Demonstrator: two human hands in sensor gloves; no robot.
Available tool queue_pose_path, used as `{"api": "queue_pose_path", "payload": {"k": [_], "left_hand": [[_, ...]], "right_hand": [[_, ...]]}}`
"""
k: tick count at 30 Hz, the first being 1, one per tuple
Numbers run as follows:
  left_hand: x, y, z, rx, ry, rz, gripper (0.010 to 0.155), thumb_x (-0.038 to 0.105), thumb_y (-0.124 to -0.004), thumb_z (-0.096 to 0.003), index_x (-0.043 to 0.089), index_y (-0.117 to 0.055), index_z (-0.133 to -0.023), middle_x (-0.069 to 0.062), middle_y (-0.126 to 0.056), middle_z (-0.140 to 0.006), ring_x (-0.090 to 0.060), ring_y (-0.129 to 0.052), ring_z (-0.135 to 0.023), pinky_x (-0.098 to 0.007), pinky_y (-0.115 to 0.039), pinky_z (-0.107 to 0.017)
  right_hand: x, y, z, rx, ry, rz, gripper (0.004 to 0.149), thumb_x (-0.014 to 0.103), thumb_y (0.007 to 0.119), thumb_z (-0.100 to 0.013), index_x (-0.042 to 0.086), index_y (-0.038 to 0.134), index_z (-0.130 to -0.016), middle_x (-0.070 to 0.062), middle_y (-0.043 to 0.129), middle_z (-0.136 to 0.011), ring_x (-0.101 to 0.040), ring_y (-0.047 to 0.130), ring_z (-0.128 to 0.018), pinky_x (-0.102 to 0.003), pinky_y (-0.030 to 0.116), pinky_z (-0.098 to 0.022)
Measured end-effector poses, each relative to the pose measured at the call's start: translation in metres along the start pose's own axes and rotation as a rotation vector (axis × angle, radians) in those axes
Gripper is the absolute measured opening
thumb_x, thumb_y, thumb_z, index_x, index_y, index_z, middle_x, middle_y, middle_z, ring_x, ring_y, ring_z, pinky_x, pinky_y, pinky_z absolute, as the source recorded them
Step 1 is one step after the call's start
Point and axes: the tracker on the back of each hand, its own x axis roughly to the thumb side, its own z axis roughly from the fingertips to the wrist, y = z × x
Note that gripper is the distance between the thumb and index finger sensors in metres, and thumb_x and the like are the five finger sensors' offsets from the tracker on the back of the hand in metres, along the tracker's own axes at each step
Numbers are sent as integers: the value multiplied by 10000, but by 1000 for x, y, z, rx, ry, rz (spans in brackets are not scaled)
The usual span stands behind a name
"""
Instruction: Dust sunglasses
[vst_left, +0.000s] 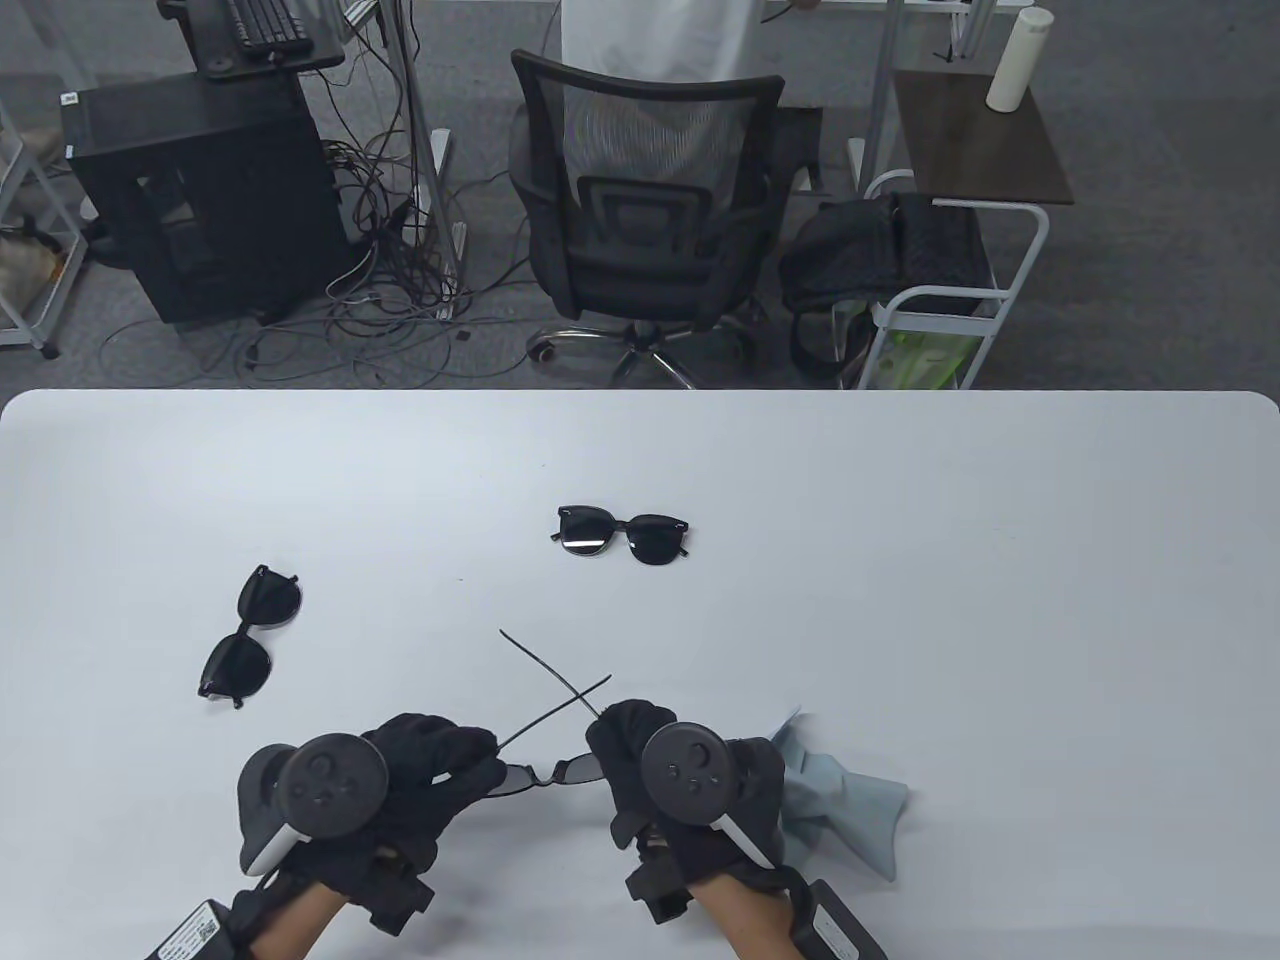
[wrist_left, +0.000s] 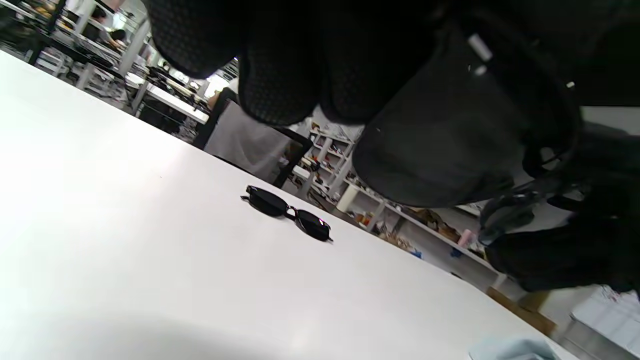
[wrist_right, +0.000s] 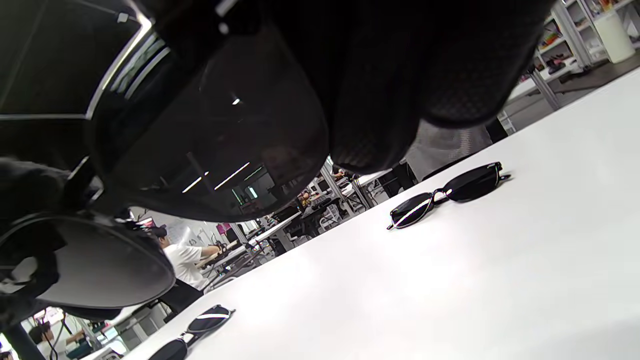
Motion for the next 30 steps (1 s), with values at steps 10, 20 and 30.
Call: {"api": "queue_pose_path", "payload": {"k": [10, 20, 30], "left_hand": [[-23, 12, 2, 118, 216, 303, 473, 606, -705, -468, 289, -796, -807, 73, -885, -685, -217, -894, -721, -466, -748, -570], [-29, 12, 1, 110, 246, 369, 467, 605, -700, -470, 298, -790, -811, 81, -881, -694, -210, -894, -725, -458, -751, -571], [-25, 17, 4, 167, 209, 250, 633, 620, -714, -457, 268, -657, -980, 24, -808, -893, -241, -892, -753, -459, -753, -572]], "right_hand": [[-15, -3, -5, 13, 84, -212, 398, 481, 621, -459, 212, 691, -745, -47, 849, -808, -271, 947, -705, -462, 811, -555], [-29, -2, -9, 100, 78, -624, 379, 474, 684, -470, 244, 692, -771, -41, 790, -892, -259, 894, -796, -437, 790, -618], [-38, -1, -9, 75, 214, -536, 418, 499, 694, -466, 185, 747, -736, -65, 915, -750, -239, 1019, -611, -412, 889, -481]]}}
